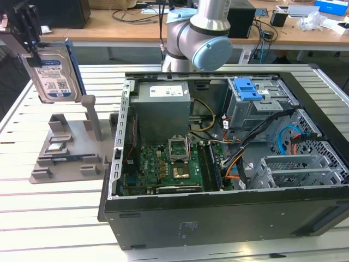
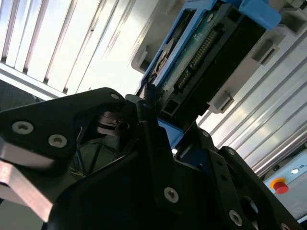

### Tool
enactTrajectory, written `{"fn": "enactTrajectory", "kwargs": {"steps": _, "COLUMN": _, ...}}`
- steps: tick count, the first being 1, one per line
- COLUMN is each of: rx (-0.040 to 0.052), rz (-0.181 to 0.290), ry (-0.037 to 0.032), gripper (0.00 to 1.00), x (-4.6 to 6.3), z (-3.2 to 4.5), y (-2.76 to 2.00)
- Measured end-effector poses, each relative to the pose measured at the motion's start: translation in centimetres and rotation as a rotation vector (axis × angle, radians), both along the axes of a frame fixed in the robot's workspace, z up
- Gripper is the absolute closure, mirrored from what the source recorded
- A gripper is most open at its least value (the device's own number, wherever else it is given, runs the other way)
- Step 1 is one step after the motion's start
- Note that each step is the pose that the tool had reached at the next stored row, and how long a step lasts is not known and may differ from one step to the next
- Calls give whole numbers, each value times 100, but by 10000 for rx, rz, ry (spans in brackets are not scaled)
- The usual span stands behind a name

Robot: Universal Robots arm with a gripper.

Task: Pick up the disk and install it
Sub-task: 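Pick up the disk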

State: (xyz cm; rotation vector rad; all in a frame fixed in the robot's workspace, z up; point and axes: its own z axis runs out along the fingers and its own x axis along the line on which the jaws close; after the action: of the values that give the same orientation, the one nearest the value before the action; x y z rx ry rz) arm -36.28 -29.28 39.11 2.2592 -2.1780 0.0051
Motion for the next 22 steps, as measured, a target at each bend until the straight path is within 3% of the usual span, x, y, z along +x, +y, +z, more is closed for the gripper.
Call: {"fn": "enactTrajectory", "kwargs": {"steps": 22, "rx": -1, "rz": 0, "ry": 0, "gripper": 63, "x": 0, "z": 478, "y": 0}}
